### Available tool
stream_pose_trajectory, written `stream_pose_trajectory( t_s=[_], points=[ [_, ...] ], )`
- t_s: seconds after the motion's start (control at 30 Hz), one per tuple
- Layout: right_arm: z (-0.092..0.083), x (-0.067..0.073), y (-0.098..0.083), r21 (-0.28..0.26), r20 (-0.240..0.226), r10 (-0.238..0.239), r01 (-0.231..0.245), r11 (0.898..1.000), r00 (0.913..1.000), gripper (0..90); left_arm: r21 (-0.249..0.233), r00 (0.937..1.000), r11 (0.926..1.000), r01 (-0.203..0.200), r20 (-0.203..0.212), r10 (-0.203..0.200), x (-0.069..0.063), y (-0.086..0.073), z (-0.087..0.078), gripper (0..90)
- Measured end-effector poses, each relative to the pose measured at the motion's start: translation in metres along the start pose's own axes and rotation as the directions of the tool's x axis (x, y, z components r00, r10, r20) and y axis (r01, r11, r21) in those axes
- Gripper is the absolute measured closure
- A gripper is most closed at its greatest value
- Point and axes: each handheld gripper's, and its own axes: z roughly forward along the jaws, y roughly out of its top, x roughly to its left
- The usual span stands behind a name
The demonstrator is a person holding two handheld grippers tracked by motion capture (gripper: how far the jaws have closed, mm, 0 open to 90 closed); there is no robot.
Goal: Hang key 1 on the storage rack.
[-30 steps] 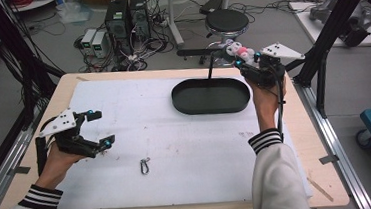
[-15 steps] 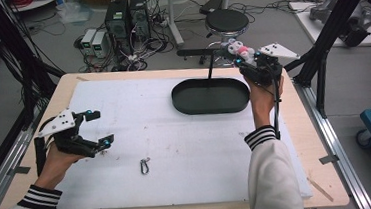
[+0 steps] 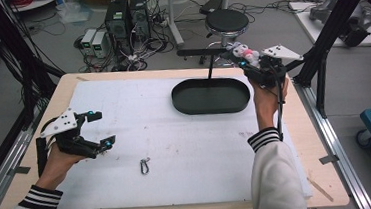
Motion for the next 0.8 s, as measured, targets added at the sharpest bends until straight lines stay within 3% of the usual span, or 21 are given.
stream_pose_trajectory(
  t_s=[0.27,0.47,0.6,0.8],
  points=[
    [-0.005,-0.004,-0.005,0.031,-0.013,0.009,-0.008,0.999,0.9999,53.8,-0.001,1.0,1.0,-0.004,0.001,0.004,-0.002,0.001,0.001,1.7],
    [-0.007,-0.003,-0.014,0.055,-0.013,-0.024,0.024,0.998,0.9996,53.8,-0.003,1.0,1.0,-0.004,0.004,0.004,-0.003,0.001,0.002,1.7],
    [-0.007,-0.003,-0.019,0.057,-0.015,-0.01,0.011,0.998,0.9998,53.8,-0.001,1.0,1.0,-0.006,0.007,0.006,-0.004,0.001,0.003,1.7],
    [-0.003,0.004,-0.023,0.084,-0.027,-0.05,0.052,0.995,0.9984,53.7,-0.003,1.0,1.0,-0.003,0.005,0.003,-0.004,0.001,0.003,1.7]
  ],
)
